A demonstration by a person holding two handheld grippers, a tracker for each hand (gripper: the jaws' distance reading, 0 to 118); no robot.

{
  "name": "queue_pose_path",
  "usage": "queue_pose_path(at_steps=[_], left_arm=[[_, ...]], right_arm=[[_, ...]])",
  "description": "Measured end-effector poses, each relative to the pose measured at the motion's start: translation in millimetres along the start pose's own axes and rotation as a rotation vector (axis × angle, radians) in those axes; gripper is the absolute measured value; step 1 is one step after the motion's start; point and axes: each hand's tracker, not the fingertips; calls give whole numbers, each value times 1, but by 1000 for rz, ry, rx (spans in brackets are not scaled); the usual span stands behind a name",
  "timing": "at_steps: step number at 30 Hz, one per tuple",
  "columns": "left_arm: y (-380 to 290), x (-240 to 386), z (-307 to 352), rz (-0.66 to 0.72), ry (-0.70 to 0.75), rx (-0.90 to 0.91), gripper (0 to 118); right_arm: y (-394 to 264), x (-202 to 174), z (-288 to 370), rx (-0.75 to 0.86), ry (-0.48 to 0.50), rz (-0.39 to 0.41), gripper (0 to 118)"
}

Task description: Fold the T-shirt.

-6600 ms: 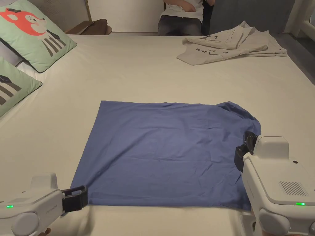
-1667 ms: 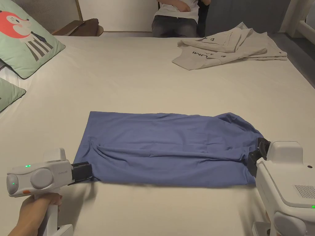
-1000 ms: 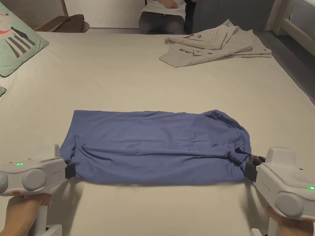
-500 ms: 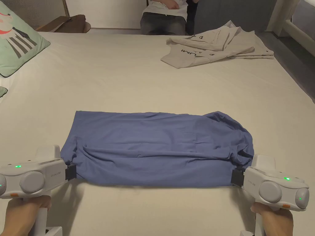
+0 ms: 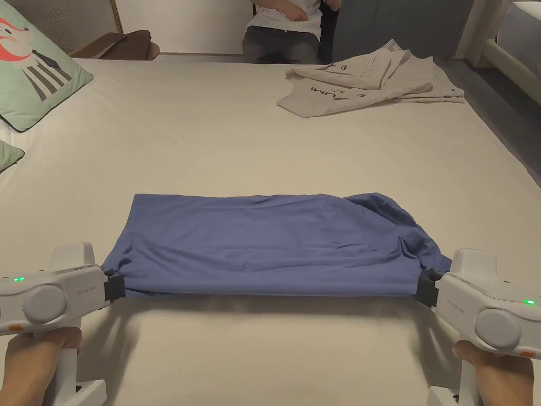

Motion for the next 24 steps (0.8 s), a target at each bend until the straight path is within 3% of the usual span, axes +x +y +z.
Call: queue_pose_path(at_steps=[11, 22, 24], left_arm=[[-81, -15, 50, -27, 21, -60, 5], [-108, -14, 37, -48, 79, -123, 5], [-107, -11, 39, -62, 84, -118, 13]], right_arm=[[-72, 5, 64, -46, -12, 33, 10], [-114, 9, 46, -142, -43, -14, 10], [-110, 9, 49, -145, -41, -10, 13]])
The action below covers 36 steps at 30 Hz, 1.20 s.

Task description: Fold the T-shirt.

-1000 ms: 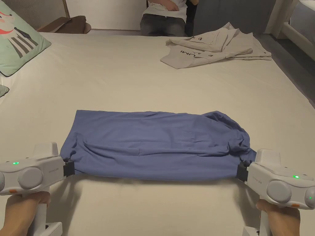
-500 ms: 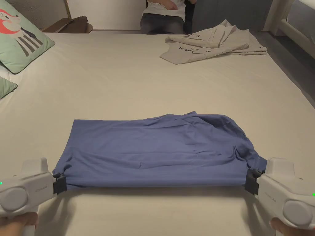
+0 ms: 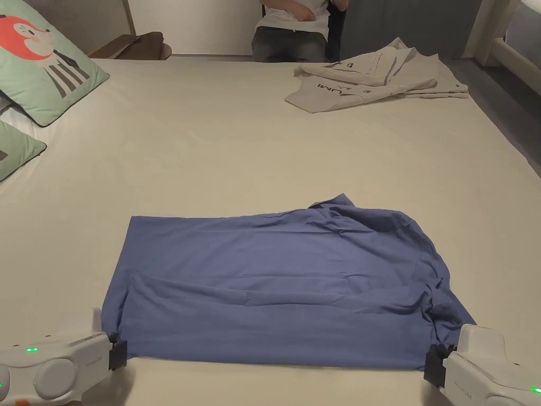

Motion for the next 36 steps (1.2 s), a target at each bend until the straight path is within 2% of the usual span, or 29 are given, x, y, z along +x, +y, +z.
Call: queue_pose_path(at_steps=[1, 2, 3, 6, 7, 8, 9, 13, 19, 21, 22, 24, 25, 26, 27, 28, 36], left_arm=[[0, 1, 4, 2, 0, 5, 24], [2, 1, 6, 9, 0, 6, 53], [4, 1, 7, 18, -4, 1, 76], [16, 6, 18, 49, -47, 13, 98], [23, 12, 27, 54, -64, 69, 110], [29, 18, 37, 47, -67, 134, 109], [36, 24, 44, 45, -93, 166, 109], [69, 55, 78, 18, -145, 349, 109], [82, 92, 104, -46, -88, 679, 109], [79, 98, 102, -58, -68, 725, 109], [78, 101, 102, -64, -54, 741, 108], [74, 105, 101, -65, -43, 767, 98], [71, 106, 100, -64, -47, 783, 82], [70, 107, 99, -60, -40, 796, 43], [69, 109, 97, -64, -34, 801, 10], [71, 110, 95, -66, -24, 795, 1], [79, 109, 76, -64, -59, 751, 0]], right_arm=[[3, -1, 2, -1, 5, -4, 19], [7, -3, 6, -3, 5, -9, 35], [11, -5, 9, -5, -4, -15, 54], [33, -15, 28, 88, 35, -6, 72], [43, -21, 36, 139, 43, -10, 89], [53, -28, 45, 204, 61, -5, 104], [61, -34, 52, 255, 78, 0, 105], [96, -61, 78, 446, 136, 62, 105], [116, -90, 98, 637, 108, 138, 105], [116, -95, 99, 655, 96, 151, 99], [116, -98, 99, 661, 86, 159, 92], [115, -101, 99, 671, 64, 162, 63], [114, -102, 98, 675, 63, 158, 48], [114, -102, 97, 676, 63, 156, 28], [114, -103, 96, 679, 60, 155, 14], [113, -103, 94, 684, 53, 156, 0], [114, -105, 85, 705, 25, 182, 0]])
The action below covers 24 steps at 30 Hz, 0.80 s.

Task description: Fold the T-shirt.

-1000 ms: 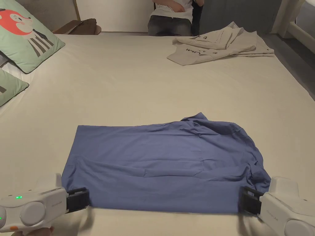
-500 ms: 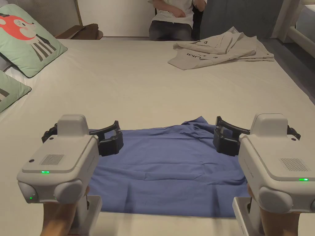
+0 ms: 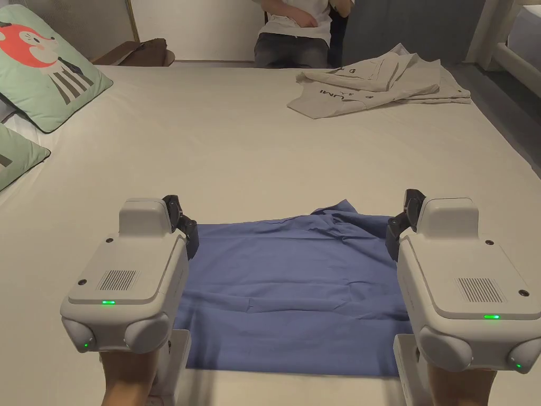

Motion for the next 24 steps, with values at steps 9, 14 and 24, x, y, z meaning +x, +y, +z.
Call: queue_pose_path(at_steps=[9, 14, 24], left_arm=[[11, -48, -111, 77, -47, -352, 0], [7, -87, -187, 147, -40, -522, 0], [-23, -121, -279, 116, -16, -784, 42]], right_arm=[[1, 1, -37, -25, 22, 11, 0], [-8, -2, -72, -60, 25, 17, 0], [-36, -5, -131, -154, 26, 36, 0]])
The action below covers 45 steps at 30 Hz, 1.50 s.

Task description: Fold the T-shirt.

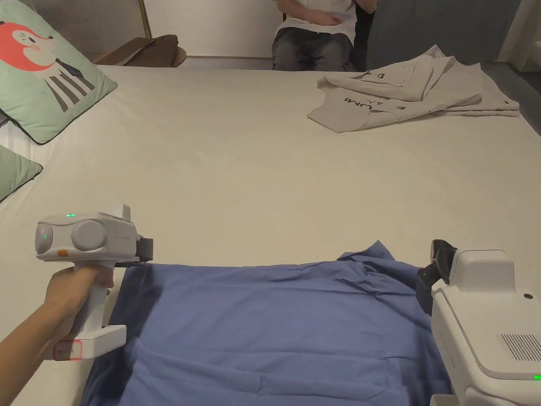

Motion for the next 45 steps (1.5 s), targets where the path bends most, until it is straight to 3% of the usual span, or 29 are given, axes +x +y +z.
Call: queue_pose_path(at_steps=[2, 3, 8, 10, 12, 15, 17, 23, 27, 28, 29, 32, 33, 38, 42, 43, 44, 45], left_arm=[[-3, 0, -5, -6, 18, 9, 91], [-5, 1, -7, -17, 10, 12, 95], [-10, 5, -19, -3, 8, 5, 92], [-14, 6, -26, -3, 10, -11, 76], [-20, 11, -30, -13, 44, -23, 40], [-29, 16, -27, -45, 69, 16, 29], [-28, 16, -25, -45, 67, 10, 5], [-29, 22, 4, -85, 75, 79, 5], [-30, 20, 29, -69, 26, 122, 4], [-30, 21, 34, -78, 22, 131, 4], [-31, 22, 37, -84, 20, 136, 4], [-35, 21, 46, -87, 0, 156, 3], [-35, 22, 46, -85, -7, 160, 3], [-39, 24, 44, -92, -17, 172, 3], [-42, 24, 43, -95, -16, 177, 3], [-42, 23, 42, -94, -17, 174, 3], [-43, 22, 41, -93, -16, 173, 3], [-41, 21, 41, -90, -14, 174, 3]], right_arm=[[-5, 1, -7, -18, -2, 3, 0], [-7, 1, -9, -23, -3, 2, 0], [-14, 2, -16, -54, -6, -7, 0], [-15, 3, -16, -59, -6, -4, 0], [-16, 4, -15, -63, -7, 2, 0], [-17, 9, -14, -66, -10, -1, 0], [-17, 12, -13, -68, -16, 0, 0], [-12, 32, -24, -98, -13, -34, 0], [-6, 58, -66, -279, 48, -81, 1], [-6, 66, -79, -327, 66, -105, 8], [-8, 71, -89, -351, 74, -142, 31], [-15, 82, -119, -458, 72, -146, 102], [-18, 82, -129, -492, 70, -117, 109], [-34, 84, -160, -591, 133, -113, 108], [-42, 79, -168, -604, 108, -79, 105], [-42, 78, -167, -605, 108, -67, 99], [-43, 77, -166, -605, 110, -62, 81], [-43, 77, -166, -606, 113, -64, 55]])
